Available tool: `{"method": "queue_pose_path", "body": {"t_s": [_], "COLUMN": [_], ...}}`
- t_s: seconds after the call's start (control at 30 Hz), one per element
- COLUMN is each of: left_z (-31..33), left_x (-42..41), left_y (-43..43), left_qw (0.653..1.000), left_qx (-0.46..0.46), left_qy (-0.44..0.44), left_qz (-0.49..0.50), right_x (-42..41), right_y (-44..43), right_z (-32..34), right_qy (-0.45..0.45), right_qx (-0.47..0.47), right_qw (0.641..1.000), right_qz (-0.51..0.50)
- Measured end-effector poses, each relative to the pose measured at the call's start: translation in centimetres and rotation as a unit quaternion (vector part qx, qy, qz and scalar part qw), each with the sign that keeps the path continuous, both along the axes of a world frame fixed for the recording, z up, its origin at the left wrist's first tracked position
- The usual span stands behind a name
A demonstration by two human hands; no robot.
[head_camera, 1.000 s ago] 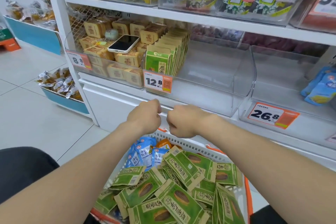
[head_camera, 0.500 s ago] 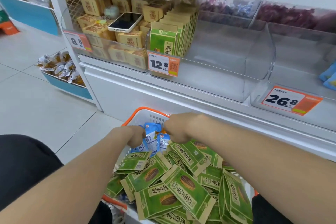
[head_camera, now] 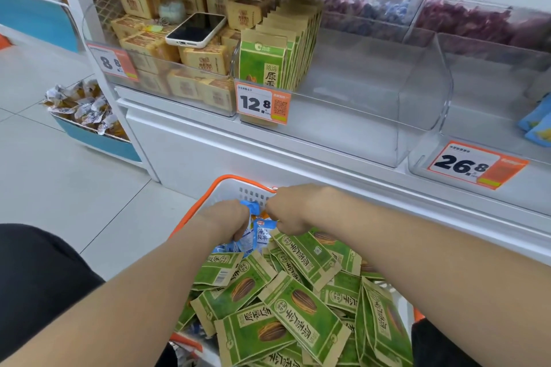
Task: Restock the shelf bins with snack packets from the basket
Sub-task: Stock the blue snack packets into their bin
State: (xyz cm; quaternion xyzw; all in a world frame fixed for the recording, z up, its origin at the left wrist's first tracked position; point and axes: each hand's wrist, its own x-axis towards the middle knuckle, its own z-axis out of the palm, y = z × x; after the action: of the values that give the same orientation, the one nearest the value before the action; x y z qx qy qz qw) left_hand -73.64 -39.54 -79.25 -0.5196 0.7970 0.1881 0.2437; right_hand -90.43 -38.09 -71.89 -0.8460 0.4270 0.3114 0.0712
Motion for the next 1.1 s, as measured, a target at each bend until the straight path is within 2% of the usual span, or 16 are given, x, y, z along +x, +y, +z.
{"method": "queue_pose_path", "body": {"t_s": [0.17,0.2,0.27,0.33,0.43,0.57,0.63,0.7,0.87,1.0,1.07,1.1], "left_z": [0.9,1.2,2.2,3.5,5.9,9.3,11.0,12.3,14.8,17.0,17.8,18.1], "left_x": [0.0,-0.1,-0.6,-1.2,-2.2,-4.0,-5.0,-6.3,-9.6,-13.1,-15.0,-15.9], "left_y": [-0.2,-0.3,-0.6,-0.8,-0.6,0.5,1.4,2.2,3.5,4.9,5.7,6.1], "left_qw": [0.997,0.995,0.989,0.972,0.942,0.861,0.808,0.760,0.677,0.634,0.633,0.646], "left_qx": [-0.048,-0.064,-0.037,-0.002,-0.022,0.002,0.013,0.009,-0.011,0.017,0.004,-0.006], "left_qy": [0.025,0.046,0.140,0.234,0.330,0.498,0.571,0.622,0.693,0.733,0.736,0.730], "left_qz": [-0.053,-0.057,-0.006,0.027,0.054,0.105,0.147,0.188,0.247,0.246,0.241,0.223], "right_x": [-0.5,-0.7,-1.3,-2.2,-4.1,-6.6,-7.8,-9.0,-11.3,-12.4,-13.0,-13.5], "right_y": [0.3,0.4,0.5,0.7,1.0,1.9,2.5,3.3,5.1,6.6,7.1,7.4], "right_z": [0.9,1.1,1.9,2.9,4.6,6.7,7.7,8.5,10.6,13.9,15.3,16.0], "right_qy": [-0.004,-0.004,-0.007,-0.014,-0.044,-0.144,-0.236,-0.332,-0.480,-0.530,-0.547,-0.557], "right_qx": [0.000,-0.002,-0.005,-0.008,0.007,0.012,0.001,-0.024,-0.077,-0.162,-0.202,-0.213], "right_qw": [1.000,1.000,0.999,0.998,0.993,0.977,0.951,0.906,0.797,0.744,0.700,0.676], "right_qz": [-0.019,-0.025,-0.039,-0.062,-0.113,-0.155,-0.197,-0.262,-0.358,-0.374,-0.413,-0.433]}}
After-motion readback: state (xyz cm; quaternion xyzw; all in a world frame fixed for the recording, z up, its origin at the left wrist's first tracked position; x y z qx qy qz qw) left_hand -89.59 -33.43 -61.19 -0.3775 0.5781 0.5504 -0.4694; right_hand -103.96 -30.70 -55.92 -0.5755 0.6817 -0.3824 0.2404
